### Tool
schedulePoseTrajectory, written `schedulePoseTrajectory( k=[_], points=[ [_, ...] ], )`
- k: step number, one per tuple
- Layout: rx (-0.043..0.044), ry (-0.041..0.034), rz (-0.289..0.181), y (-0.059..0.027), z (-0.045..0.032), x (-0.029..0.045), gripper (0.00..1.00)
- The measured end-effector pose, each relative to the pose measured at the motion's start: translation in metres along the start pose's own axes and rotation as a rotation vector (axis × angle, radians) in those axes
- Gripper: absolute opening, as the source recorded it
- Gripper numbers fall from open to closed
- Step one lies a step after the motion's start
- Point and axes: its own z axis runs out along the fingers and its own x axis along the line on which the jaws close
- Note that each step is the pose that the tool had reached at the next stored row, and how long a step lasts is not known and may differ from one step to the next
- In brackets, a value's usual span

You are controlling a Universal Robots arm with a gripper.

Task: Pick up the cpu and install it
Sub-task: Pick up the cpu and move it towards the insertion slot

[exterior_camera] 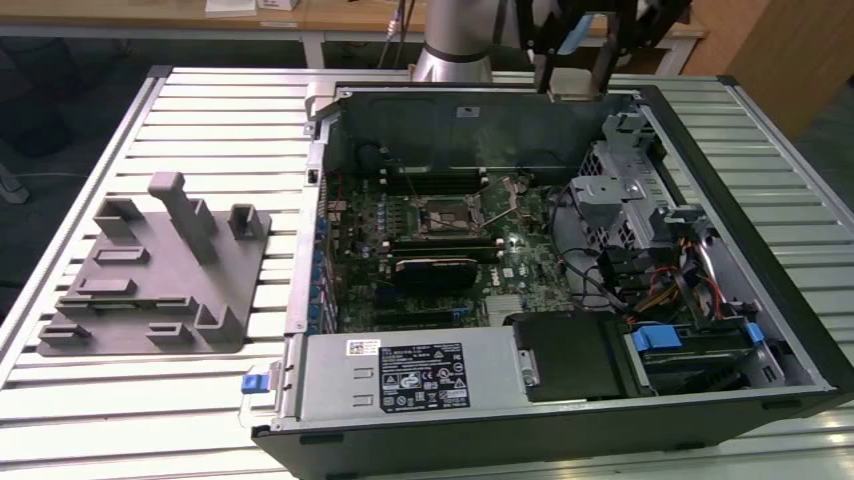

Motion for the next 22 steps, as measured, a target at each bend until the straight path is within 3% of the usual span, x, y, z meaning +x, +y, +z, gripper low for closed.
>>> schedulePoseTrajectory(
  k=[22],
  points=[
    [0.0, 0.0, 0.0, -0.0019, 0.0289, 0.0047, 0.55]
  ],
)
